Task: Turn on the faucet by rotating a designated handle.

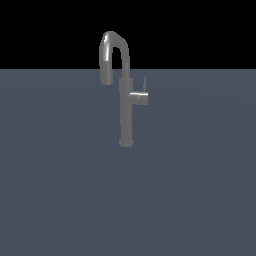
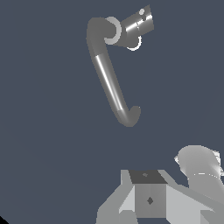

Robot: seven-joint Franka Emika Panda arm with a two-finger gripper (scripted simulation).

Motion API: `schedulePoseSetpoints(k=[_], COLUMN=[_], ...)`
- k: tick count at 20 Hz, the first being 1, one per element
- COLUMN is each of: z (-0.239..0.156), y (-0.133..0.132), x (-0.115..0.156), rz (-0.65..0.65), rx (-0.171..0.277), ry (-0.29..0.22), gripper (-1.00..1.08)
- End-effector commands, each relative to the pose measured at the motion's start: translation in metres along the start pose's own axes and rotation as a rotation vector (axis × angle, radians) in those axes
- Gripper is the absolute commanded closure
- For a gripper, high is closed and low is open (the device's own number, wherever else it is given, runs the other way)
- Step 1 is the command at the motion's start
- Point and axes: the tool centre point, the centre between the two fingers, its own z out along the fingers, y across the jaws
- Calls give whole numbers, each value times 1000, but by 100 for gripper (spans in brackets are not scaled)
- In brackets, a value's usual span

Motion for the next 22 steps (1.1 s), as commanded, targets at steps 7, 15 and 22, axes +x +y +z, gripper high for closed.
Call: schedulePoseSetpoints(k=[7, 15, 22], z=[6, 18, 36], y=[-9, -8, -3], x=[58, 112, 157], rz=[176, 343, 492], rx=[171, 335, 482], ry=[-146, -287, -413], gripper=[108, 108, 108])
